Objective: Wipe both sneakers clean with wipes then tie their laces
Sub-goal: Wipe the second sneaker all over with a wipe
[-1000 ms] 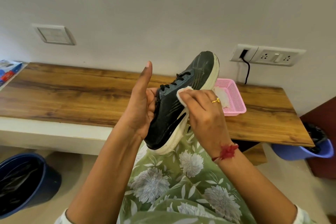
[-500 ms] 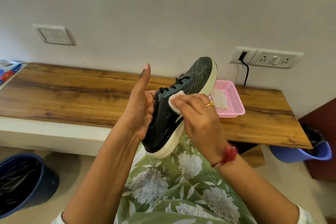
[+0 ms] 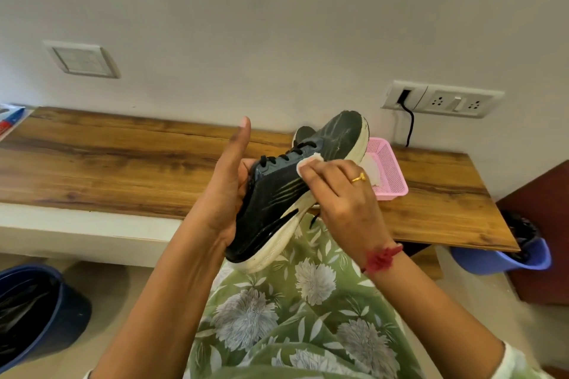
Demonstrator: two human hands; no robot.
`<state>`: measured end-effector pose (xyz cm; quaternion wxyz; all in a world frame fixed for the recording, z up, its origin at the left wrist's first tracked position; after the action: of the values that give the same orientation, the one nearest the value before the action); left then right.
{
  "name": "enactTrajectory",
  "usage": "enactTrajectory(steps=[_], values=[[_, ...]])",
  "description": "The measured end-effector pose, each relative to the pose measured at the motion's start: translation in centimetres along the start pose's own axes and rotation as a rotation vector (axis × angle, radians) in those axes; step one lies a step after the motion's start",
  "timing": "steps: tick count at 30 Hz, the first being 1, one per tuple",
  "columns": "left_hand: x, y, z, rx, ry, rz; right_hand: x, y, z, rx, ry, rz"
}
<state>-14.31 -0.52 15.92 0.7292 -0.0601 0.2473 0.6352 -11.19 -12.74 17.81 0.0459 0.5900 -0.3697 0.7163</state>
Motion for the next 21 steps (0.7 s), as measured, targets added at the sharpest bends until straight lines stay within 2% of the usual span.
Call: enactTrajectory(steps=[3, 5, 8, 12, 16, 19, 21], values=[[-0.5, 0.1, 0.0, 0.018, -0.007, 0.006, 0.0, -0.5, 3.0, -0.083, 0.056, -0.049], [-0.6, 0.0, -0.1, 0.035, -0.011, 0.014, 0.5, -0.7, 3.3, -0.129, -0.002, -0.016], [-0.1, 0.2, 0.2, 0.026, -0.049, 0.1, 0.7, -0.4, 0.3, -0.051, -0.097, 0.04], [0.8, 0.1, 0.5, -0.023, -0.112, 0.164, 0.3, -0.4, 1.1, -0.028, -0.006, 0.0], [0.8, 0.0, 0.4, -0.049, -0.121, 0.175, 0.6, -0.7, 1.8, -0.128, -0.034, 0.037], [0.7, -0.2, 0.5, -0.087, -0.125, 0.159, 0.7, -0.3, 0.0, -0.1, -0.113, 0.068], [0.7, -0.2, 0.6, -0.103, -0.144, 0.144, 0.4, -0.3, 0.6, -0.077, -0.073, 0.021]])
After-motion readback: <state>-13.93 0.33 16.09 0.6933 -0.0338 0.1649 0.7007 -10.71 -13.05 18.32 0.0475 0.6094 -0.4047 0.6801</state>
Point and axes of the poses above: each hand's wrist, its own y-axis away from the middle knuckle, its own x-axis out of the back of the hand, z = x × y, the point moved 7 cm from there along -y, towards the middle knuckle, and after that the axes turned 14 degrees about -z, right-handed, at the moved point
